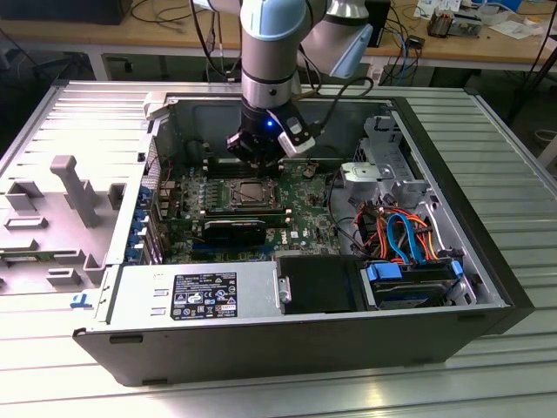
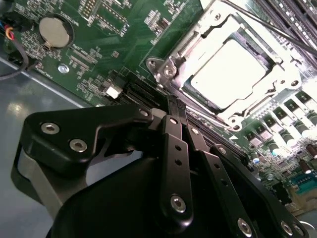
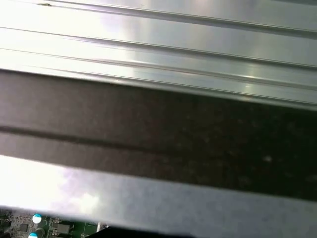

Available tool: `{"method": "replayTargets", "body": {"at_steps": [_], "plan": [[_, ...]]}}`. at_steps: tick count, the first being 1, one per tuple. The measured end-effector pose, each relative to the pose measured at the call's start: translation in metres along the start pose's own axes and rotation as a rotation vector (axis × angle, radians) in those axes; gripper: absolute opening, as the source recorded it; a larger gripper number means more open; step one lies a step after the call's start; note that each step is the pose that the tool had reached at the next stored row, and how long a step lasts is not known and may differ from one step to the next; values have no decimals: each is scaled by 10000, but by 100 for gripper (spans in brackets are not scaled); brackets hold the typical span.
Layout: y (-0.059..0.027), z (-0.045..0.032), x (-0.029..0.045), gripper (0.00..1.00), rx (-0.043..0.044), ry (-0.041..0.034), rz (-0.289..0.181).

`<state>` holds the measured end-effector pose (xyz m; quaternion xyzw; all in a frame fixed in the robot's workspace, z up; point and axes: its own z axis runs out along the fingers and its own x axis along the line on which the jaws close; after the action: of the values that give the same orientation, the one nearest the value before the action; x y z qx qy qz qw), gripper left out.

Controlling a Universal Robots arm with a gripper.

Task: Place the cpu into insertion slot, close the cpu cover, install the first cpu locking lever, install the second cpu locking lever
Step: 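Install the first cpu locking lever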

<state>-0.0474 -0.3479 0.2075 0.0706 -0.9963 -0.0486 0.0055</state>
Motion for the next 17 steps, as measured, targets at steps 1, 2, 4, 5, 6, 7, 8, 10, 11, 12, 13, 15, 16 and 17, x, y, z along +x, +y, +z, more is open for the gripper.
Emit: {"method": "replayTargets", "body": {"at_steps": [1, 2, 4, 5, 6, 7, 8, 10, 11, 12, 13, 15, 16, 17], "plan": [[1, 1, 4, 11, 0, 0, 0], [0, 4, 5, 11, 0, 1, -1], [1, 7, 4, 11, 1, 1, -2], [2, 9, 4, 11, 1, 1, -5], [2, 10, 5, 11, 2, 1, -7], [2, 16, 3, 11, -1, 0, -8], [1, 18, 2, 11, -1, 2, -8], [0, 23, -2, 11, 1, 3, -9], [0, 26, -3, 11, 2, 3, -9], [-1, 28, -4, 11, 3, 4, -10], [-1, 30, -6, 11, 1, 2, -10], [-19, 1, -8, 11, -1, 0, -12], [7, -7, 15, 11, 0, -3, -11], [89, 2, 6, 11, 3, -3, -31]]}}
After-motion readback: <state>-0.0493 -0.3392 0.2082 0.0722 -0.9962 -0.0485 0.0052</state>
